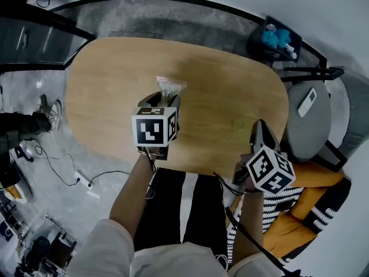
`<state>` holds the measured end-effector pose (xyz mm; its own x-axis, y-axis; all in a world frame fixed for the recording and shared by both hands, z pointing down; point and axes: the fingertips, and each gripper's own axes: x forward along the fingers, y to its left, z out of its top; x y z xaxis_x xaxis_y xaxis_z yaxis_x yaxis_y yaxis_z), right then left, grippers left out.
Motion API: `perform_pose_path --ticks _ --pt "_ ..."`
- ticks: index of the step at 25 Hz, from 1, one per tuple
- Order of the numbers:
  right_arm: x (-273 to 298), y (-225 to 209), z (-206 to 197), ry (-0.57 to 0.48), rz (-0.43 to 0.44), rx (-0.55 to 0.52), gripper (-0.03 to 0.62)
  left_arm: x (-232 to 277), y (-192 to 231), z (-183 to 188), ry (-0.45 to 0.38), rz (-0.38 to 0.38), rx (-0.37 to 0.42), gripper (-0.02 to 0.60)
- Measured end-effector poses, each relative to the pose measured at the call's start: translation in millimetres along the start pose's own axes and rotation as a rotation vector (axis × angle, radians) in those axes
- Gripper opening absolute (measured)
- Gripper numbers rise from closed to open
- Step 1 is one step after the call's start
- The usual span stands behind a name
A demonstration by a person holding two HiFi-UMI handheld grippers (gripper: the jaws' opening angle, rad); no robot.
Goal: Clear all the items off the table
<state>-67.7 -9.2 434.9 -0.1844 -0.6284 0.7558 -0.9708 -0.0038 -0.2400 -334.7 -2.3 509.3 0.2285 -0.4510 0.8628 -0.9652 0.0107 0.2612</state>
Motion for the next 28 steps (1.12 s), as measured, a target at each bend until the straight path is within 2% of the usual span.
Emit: perform_pose_path --ticks 4,8,15,21,28 --pt "-34 -63 4 -0.056 -0.089 0.094 0.025 6 -65 18 -0.001 -0.066 0.1 0.201" --pt "-62 -113 0 -0.084 -0.141 0.177 0.025 3 -134 30 -0.013 -0.134 0.187 0.202" --pt "-94 -179 -32 -0.121 -0.21 0.336 0.025 -20 -243 33 0.006 -0.228 0.368 0.202" --pt "-122 -223 -45 -0.15 -0.252 0.427 0.025 -32 -342 6 0.055 -0.343 0.501 0.202" --pt "-151 -279 -59 -0.175 -0.31 0.496 0.025 -16 -427 -57 0.16 -0.431 0.598 0.202"
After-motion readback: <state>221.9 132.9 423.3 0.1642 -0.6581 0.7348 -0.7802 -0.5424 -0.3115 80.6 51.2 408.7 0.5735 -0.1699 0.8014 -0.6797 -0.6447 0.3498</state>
